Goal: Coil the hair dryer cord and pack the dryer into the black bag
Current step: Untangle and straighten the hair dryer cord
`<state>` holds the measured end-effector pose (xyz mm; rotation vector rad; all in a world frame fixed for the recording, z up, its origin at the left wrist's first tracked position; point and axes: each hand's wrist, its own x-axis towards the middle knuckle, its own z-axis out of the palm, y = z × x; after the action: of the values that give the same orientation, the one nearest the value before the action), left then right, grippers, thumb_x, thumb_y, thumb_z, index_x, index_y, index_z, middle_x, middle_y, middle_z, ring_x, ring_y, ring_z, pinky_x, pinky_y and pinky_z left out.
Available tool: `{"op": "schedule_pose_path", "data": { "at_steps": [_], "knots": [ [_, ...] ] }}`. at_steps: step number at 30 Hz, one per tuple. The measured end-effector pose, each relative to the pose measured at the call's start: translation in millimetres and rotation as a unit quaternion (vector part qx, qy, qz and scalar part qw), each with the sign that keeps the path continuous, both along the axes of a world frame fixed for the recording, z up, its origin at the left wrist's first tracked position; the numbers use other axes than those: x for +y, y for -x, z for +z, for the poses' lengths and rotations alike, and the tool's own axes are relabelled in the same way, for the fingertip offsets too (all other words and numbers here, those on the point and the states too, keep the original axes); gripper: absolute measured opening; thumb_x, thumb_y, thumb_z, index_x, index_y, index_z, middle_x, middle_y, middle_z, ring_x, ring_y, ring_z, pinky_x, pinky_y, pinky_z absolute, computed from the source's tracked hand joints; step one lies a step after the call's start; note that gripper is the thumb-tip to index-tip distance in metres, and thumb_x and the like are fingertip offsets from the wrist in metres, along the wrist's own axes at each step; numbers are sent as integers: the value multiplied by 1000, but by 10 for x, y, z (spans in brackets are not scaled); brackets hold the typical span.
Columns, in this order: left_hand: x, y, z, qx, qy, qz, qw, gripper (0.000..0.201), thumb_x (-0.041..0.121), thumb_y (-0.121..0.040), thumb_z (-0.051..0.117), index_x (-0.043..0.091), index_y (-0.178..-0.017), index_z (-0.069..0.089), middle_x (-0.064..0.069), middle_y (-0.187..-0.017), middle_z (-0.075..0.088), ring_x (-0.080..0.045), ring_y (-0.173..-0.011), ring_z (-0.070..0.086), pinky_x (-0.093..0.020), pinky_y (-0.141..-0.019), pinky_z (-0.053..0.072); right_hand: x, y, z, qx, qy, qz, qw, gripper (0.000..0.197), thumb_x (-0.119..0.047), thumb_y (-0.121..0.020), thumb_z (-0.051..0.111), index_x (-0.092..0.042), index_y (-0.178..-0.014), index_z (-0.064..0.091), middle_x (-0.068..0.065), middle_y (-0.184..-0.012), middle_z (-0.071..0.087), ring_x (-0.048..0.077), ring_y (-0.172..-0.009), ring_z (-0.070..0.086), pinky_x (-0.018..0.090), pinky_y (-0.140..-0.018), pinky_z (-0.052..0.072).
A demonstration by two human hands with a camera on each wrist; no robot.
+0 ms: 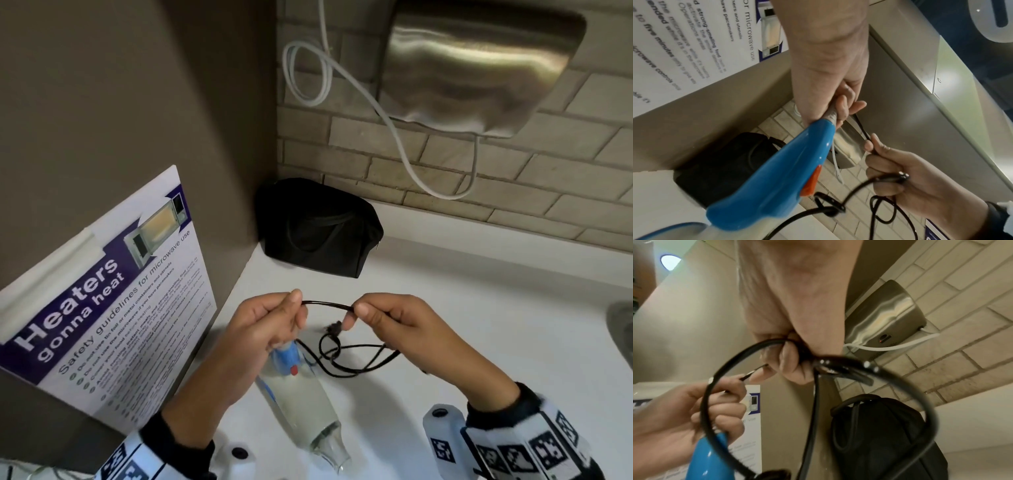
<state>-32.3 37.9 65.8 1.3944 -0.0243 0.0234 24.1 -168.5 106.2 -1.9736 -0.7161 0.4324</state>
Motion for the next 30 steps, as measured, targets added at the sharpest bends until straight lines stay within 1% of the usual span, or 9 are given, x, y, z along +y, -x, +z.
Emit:
{"op": "schedule_pose_path", "data": {
  "at_steps": [4, 6, 8, 11, 14, 17, 20, 23, 30],
  "knots": [
    [19, 4, -30, 11, 0, -6, 1000, 44, 35, -89, 50, 22, -48, 58, -15, -57, 16, -39, -68, 16, -27, -57, 31, -104, -54, -14, -2, -7, -12, 1000, 30, -37, -91, 50, -23, -76, 72, -2, -48, 32, 13, -48, 23, 18, -48, 23],
    [31, 1, -42, 12, 14, -6, 1000, 43, 32, -89, 48, 22, -49, 58, -10, -55, 16, -38, -68, 15, -25, -54, 33, -141, -63, 3, 3, -5, -8, 1000, 27, -40, -88, 53, -26, -74, 71, 20, -57, 33, 21, -52, 22, 21, -49, 21],
    [53, 1, -51, 5, 23, -5, 1000, 45, 34, -90, 52, 23, -46, 57, -5, -52, 17, -36, -67, 14, -22, -54, 32, -169, -63, 15, 1, -8, 0, 1000, 26, -42, -87, 55, -27, -74, 71, 29, -64, 36, 26, -55, 22, 22, -50, 23],
    [99, 10, -44, -5, 26, 0, 1000, 47, 56, -77, 65, 24, -43, 56, -9, -53, 16, -36, -67, 14, -20, -53, 34, -202, -91, -9, -3, -9, -4, 1000, 25, -42, -87, 55, -28, -73, 71, 27, -68, 44, 28, -57, 25, 22, -52, 27],
    [140, 16, -58, 3, 38, 24, 999, 53, 64, -61, 73, 22, -38, 51, -15, -55, 14, -34, -65, 15, -23, -56, 33, -250, -143, -57, -6, -7, -14, 1000, 26, -42, -90, 55, -29, -75, 71, 14, -67, 55, 31, -56, 35, 23, -58, 34],
    [197, 10, -110, 7, 87, 49, 995, 56, 60, -57, 78, 22, -36, 43, 0, -41, 21, -18, -52, 24, -22, -53, 35, -318, -218, -124, -34, 6, -34, 999, 33, -55, -85, 53, -29, -81, 71, 22, -81, 63, 48, -74, 53, 37, -73, 40],
    [259, -30, -212, 9, 120, 72, 990, 64, 48, -67, 75, 15, -39, 28, 10, -34, 30, -9, -43, 34, -30, -63, 28, -358, -273, -158, -53, 11, -58, 997, 29, -53, -85, 56, -29, -79, 72, 25, -80, 62, 41, -63, 49, 35, -69, 38],
    [281, -76, -300, 14, 157, 96, 983, 64, 26, -84, 62, 14, -47, 12, 10, -32, 29, -9, -38, 31, -31, -60, 26, -375, -312, -189, -57, 23, -68, 996, 24, -45, -87, 58, -27, -77, 72, 17, -79, 65, 38, -60, 46, 32, -65, 35],
    [377, -104, -513, 25, 167, 118, 979, 57, 17, -85, 50, 16, -39, 16, 9, -27, 24, -8, -32, 23, -22, -45, 30, -412, -460, -331, -67, 57, -78, 993, 22, -38, -88, 58, -25, -75, 71, 13, -67, 60, 20, -53, 31, 27, -54, 29]
  ]
}}
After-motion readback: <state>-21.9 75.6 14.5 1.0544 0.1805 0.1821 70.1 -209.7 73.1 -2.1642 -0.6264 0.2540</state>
